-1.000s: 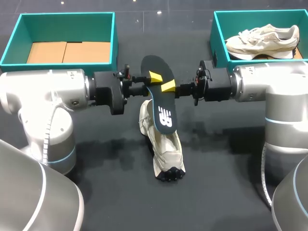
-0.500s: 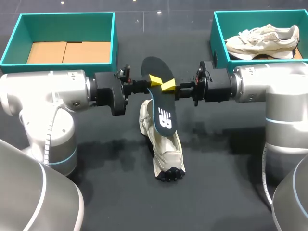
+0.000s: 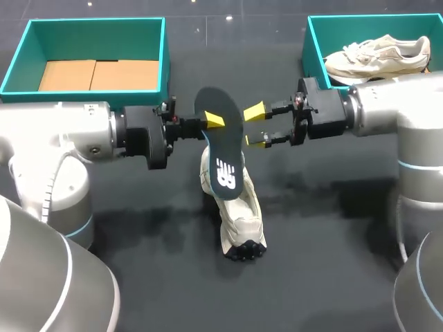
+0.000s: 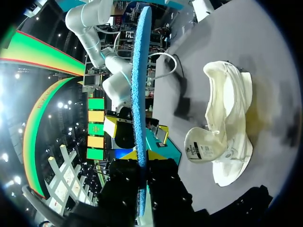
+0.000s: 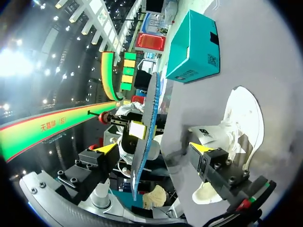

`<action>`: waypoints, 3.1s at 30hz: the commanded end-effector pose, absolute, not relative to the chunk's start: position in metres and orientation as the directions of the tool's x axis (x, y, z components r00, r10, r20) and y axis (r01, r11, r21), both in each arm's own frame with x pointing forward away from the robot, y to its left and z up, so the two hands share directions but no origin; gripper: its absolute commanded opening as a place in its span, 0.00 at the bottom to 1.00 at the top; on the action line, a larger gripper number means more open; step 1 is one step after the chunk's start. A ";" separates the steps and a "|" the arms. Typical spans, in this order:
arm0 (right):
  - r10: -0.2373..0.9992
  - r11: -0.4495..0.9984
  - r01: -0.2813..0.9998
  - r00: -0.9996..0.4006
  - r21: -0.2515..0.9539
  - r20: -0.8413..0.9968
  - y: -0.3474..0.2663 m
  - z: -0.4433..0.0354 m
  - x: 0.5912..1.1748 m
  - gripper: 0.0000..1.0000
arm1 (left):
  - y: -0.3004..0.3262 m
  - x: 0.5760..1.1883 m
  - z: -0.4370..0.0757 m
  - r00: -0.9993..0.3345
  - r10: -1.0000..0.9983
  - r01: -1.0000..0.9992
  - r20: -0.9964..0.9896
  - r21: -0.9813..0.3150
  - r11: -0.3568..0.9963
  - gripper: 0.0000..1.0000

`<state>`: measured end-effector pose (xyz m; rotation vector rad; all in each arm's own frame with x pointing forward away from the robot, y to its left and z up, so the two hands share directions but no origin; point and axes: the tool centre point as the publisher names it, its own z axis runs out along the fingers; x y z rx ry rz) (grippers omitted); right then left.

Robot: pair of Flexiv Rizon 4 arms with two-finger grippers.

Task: Take the shoe out of the shoebox, open the shoe tongue, remove and reinsert the insole, then place the shoe into the shoebox

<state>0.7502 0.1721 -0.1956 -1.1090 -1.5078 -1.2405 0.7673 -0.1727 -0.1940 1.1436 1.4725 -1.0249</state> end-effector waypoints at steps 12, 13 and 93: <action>0.245 0.211 0.923 -0.370 0.323 0.896 0.140 -0.174 0.747 1.00 | -0.141 0.710 -0.182 -0.229 0.248 0.973 -0.941 -0.211 0.097 0.00; 0.274 0.231 0.911 -0.398 0.342 0.875 0.136 -0.174 0.745 1.00 | -0.141 0.706 -0.183 -0.237 0.249 0.971 -0.939 -0.217 0.104 0.00; 0.488 0.709 0.572 -0.820 0.412 0.299 0.083 -0.321 0.697 1.00 | -0.152 0.599 -0.219 -0.850 0.150 0.519 -0.505 -0.851 0.073 0.00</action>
